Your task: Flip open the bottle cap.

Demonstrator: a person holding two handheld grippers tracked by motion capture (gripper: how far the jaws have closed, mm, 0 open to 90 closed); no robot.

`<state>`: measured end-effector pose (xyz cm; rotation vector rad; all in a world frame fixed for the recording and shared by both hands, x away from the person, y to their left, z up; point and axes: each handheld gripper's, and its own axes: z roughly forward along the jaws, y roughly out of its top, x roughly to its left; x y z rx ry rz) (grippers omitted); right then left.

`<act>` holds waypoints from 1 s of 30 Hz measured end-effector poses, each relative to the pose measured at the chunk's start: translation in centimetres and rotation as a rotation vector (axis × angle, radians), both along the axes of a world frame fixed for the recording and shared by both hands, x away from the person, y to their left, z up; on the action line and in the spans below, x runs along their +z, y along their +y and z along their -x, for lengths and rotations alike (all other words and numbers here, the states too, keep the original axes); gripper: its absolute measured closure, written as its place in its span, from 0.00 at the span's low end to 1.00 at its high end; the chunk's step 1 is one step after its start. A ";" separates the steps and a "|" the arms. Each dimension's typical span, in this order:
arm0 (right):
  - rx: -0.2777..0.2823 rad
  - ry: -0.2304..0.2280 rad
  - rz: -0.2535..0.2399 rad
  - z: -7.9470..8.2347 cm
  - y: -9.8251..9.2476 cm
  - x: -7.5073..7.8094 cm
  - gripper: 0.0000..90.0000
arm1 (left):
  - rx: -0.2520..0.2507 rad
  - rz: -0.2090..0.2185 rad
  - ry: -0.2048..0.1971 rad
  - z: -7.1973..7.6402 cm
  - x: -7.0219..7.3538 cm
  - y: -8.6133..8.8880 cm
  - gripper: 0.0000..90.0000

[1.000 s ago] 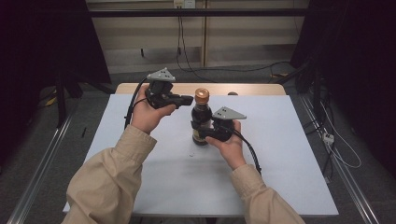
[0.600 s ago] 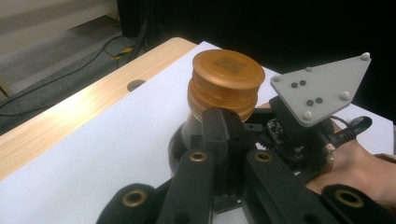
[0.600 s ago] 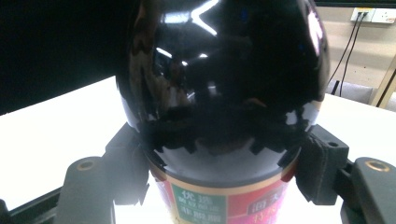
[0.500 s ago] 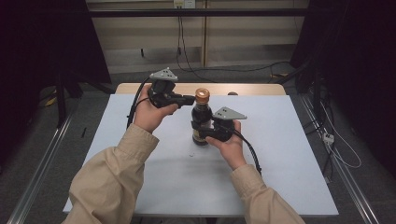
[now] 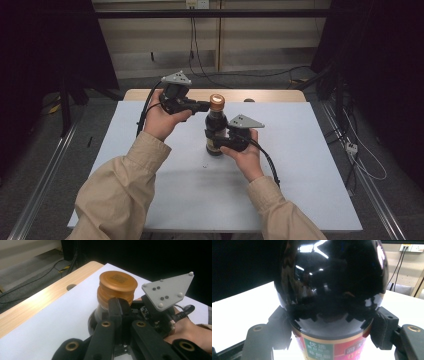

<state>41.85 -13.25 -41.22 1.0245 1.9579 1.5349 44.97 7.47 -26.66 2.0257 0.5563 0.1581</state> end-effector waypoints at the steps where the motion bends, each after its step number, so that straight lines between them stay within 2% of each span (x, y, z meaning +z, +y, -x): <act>1: 0.000 0.000 0.000 0.0 0.0 0.0 0.34 | -0.001 -0.003 -0.002 0.0 0.0 0.0 1.00; 30: 0.001 0.001 -0.002 0.0 0.0 0.0 0.34 | -0.001 0.004 0.005 -0.3 0.5 -0.3 1.00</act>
